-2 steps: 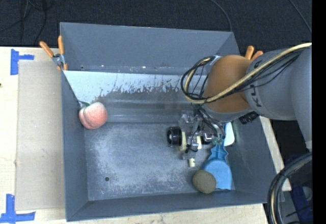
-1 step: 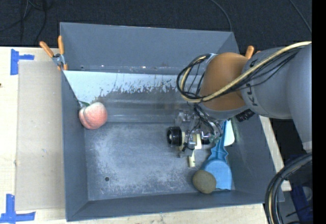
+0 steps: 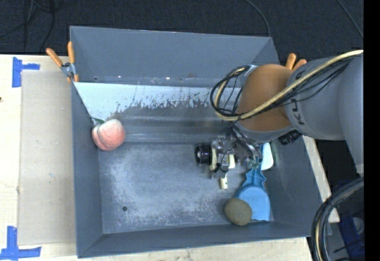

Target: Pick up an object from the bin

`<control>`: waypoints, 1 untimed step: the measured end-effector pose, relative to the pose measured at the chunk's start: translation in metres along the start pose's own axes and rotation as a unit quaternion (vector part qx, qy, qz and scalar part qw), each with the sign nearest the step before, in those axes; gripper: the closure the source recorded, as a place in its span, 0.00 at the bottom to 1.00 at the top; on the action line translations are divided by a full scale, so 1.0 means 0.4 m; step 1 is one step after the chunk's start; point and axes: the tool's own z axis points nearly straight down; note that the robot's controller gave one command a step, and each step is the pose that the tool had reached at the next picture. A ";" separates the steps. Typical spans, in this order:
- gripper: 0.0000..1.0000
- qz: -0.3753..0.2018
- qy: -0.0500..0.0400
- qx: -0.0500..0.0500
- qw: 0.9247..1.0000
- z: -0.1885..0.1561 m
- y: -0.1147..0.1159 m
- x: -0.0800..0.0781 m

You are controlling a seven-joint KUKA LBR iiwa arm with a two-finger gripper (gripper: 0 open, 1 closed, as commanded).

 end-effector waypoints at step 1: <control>1.00 0.000 0.000 0.000 1.000 0.000 0.000 0.000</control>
Offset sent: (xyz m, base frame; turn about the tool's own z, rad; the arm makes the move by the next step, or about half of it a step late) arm 0.0000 0.0000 0.0469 0.0000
